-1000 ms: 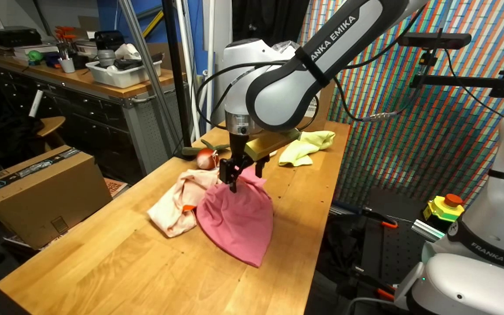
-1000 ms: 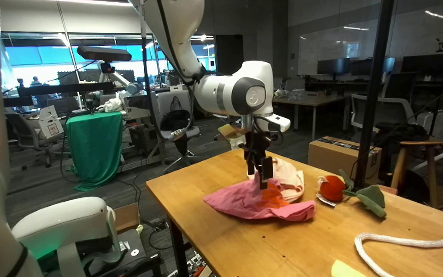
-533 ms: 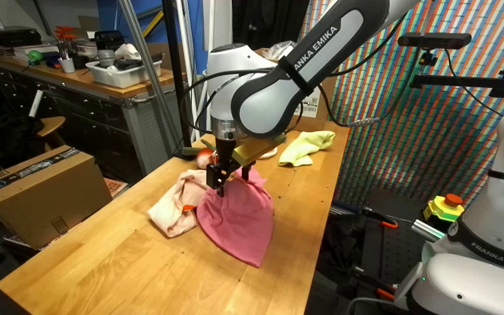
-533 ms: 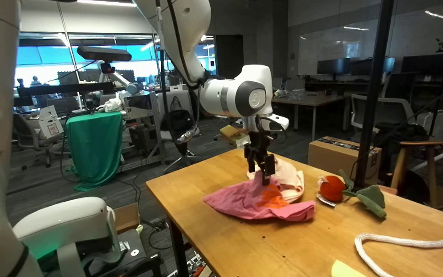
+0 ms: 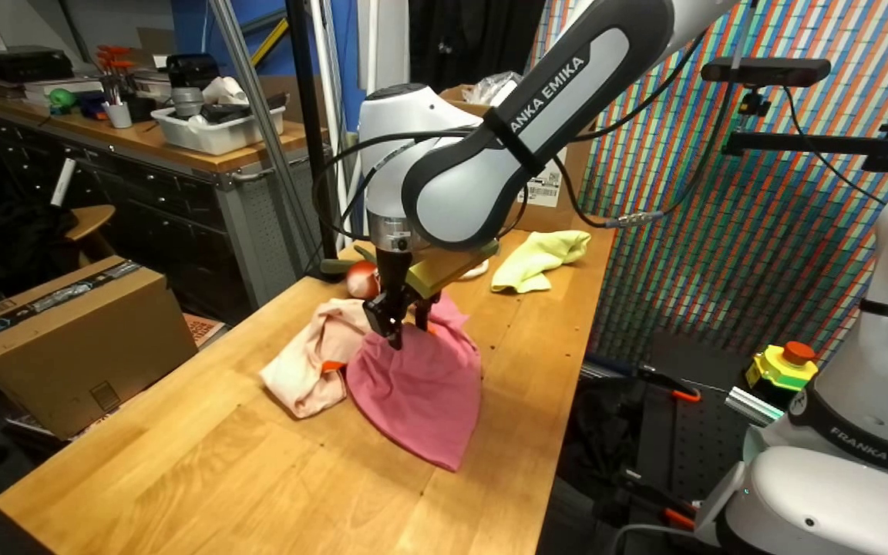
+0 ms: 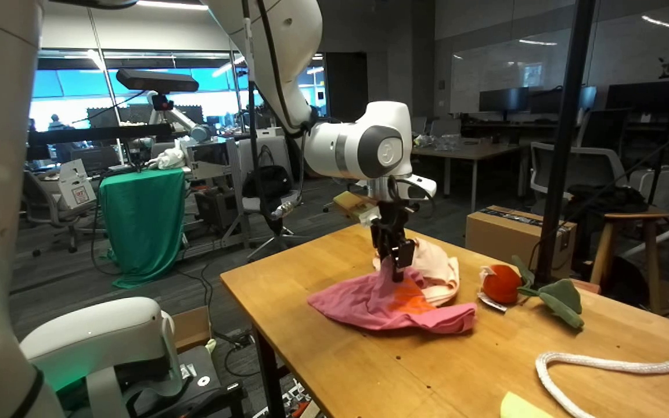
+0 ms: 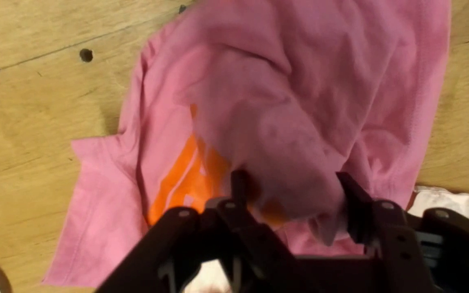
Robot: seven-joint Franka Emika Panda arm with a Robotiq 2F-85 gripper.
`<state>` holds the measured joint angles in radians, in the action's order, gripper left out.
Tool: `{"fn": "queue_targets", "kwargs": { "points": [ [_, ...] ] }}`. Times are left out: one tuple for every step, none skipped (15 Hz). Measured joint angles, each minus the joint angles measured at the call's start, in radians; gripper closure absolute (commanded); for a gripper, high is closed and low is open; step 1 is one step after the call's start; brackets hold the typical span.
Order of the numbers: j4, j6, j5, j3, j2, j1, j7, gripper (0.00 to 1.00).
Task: Separate the things on the heap
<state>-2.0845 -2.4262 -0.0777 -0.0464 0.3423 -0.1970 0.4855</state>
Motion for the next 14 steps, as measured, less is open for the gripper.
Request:
{"fn": "queue_targets", "kwargs": {
  "points": [
    [0.000,0.000,-0.001,0.001,0.000,0.000,0.000,0.80],
    [0.000,0.000,-0.002,0.002,0.000,0.000,0.000,0.88],
    [0.000,0.000,-0.004,0.002,0.000,0.000,0.000,0.92],
    [0.000,0.000,-0.007,0.003,0.000,-0.002,0.004,0.96],
    [-0.001,0.000,-0.016,0.004,-0.001,-0.004,0.011,0.96],
    [-0.004,0.000,-0.025,0.006,-0.005,-0.009,0.021,0.97],
    [-0.009,-0.001,-0.039,0.009,-0.011,-0.016,0.036,0.93],
    [-0.017,-0.005,-0.058,0.011,-0.021,-0.024,0.055,0.93],
    [-0.028,-0.011,-0.078,0.014,-0.034,-0.034,0.076,0.93],
    [-0.042,-0.018,-0.100,0.015,-0.052,-0.043,0.100,0.93],
    [-0.056,-0.020,-0.121,0.015,-0.073,-0.052,0.124,0.93],
    [-0.071,-0.020,-0.141,0.015,-0.095,-0.059,0.146,0.93],
    [-0.087,-0.020,-0.161,0.014,-0.118,-0.066,0.170,0.93],
    [-0.104,-0.020,-0.183,0.012,-0.143,-0.071,0.193,0.93]
  ]
}}
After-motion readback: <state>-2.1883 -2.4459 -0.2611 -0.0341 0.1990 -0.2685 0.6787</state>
